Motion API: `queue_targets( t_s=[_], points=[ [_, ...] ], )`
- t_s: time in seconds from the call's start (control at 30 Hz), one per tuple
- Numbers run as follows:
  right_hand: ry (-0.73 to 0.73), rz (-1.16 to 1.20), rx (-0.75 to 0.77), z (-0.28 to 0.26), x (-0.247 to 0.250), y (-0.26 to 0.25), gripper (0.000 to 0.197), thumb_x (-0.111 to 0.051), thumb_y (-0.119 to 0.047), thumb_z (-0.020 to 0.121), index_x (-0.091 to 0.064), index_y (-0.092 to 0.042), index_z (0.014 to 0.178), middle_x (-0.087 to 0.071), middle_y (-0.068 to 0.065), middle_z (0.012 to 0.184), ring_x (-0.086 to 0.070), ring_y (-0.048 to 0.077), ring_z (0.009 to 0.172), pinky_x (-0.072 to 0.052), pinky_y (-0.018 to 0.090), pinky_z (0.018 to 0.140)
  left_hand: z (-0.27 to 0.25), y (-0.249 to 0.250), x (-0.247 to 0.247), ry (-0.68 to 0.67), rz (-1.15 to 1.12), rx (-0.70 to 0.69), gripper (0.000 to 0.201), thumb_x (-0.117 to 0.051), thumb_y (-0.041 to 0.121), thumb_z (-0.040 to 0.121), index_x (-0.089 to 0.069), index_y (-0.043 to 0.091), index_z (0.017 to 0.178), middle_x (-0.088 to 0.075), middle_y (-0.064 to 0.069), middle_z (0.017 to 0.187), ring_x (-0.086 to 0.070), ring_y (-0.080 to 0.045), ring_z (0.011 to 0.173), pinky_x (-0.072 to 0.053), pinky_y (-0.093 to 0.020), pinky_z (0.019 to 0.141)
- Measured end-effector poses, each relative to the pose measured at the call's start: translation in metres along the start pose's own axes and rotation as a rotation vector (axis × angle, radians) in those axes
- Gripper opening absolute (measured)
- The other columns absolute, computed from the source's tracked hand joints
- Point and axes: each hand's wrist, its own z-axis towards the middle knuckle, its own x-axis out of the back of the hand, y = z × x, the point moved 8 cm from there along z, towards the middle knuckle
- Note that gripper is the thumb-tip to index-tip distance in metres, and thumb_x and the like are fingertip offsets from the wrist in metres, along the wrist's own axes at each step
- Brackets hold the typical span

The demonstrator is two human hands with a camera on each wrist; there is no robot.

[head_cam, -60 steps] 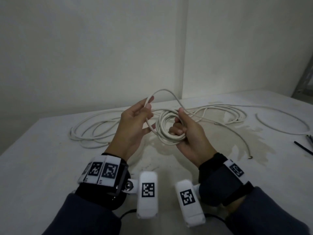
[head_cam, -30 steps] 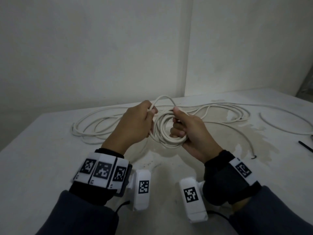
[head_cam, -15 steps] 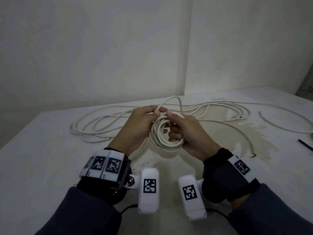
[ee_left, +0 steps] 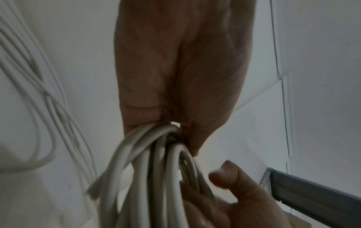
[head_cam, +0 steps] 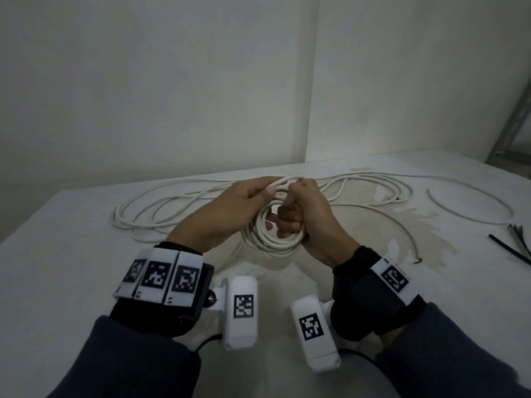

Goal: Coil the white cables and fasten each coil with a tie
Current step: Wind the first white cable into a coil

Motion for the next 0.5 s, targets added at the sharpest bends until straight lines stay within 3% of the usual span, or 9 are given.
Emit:
queue_targets(
  t_s=[0.1, 0.2, 0.27, 0.4, 0.5],
  points=[
    [-0.034, -0.086, 0.033, -0.001, -0.013, -0.011, 0.031, -0.044, 0.004, 0.076, -0.025, -0.019, 0.084, -0.037, -0.008, 0.040, -0.027, 0.009, 0.033, -0.027, 0.018, 0.039, -0.006, 0.007, 0.015, 0.013, -0.102, -0.008, 0.027, -0.045, 0.013, 0.099, -0.064, 0.018, 0.117, -0.067, -0.001, 0.075, -0.056, -0.014, 0.061, -0.050, -0.019, 0.056],
    [-0.123, -0.190, 0.026, 0.002, -0.033, -0.022, 0.026, -0.045, 0.004, 0.078, -0.031, -0.015, 0.087, -0.040, -0.006, 0.042, -0.033, 0.011, 0.036, -0.032, 0.021, 0.042, -0.009, 0.007, 0.025, 0.033, -0.357, -0.012, 0.031, -0.044, 0.009, 0.098, -0.062, 0.006, 0.122, -0.062, -0.005, 0.075, -0.052, -0.011, 0.055, -0.048, -0.018, 0.051],
    [-0.187, -0.269, 0.041, 0.002, -0.046, -0.035, 0.020, -0.038, 0.012, 0.083, -0.044, -0.006, 0.089, -0.044, 0.000, 0.045, -0.038, 0.013, 0.037, -0.036, 0.021, 0.042, -0.010, 0.009, 0.031, 0.048, -0.455, -0.009, 0.033, -0.042, 0.008, 0.098, -0.059, 0.002, 0.126, -0.057, -0.006, 0.074, -0.048, -0.009, 0.051, -0.044, -0.017, 0.047],
    [-0.264, -0.336, 0.034, -0.004, -0.063, -0.048, 0.026, -0.041, 0.017, 0.083, -0.045, -0.006, 0.094, -0.053, 0.013, 0.072, -0.052, 0.018, 0.050, -0.046, 0.026, 0.049, -0.014, 0.024, 0.044, 0.070, -0.379, -0.028, 0.030, -0.039, 0.008, 0.099, -0.062, 0.002, 0.118, -0.049, -0.004, 0.066, -0.038, -0.007, 0.045, -0.034, -0.017, 0.043],
    [-0.260, -0.324, 0.046, -0.009, -0.068, -0.049, 0.026, -0.040, 0.016, 0.086, -0.039, -0.009, 0.092, -0.054, 0.012, 0.077, -0.053, 0.017, 0.052, -0.046, 0.028, 0.053, -0.019, 0.035, 0.050, 0.117, -0.255, -0.041, 0.027, -0.040, 0.007, 0.100, -0.067, 0.008, 0.102, -0.047, -0.004, 0.063, -0.036, -0.005, 0.042, -0.033, -0.015, 0.042]
  ],
)
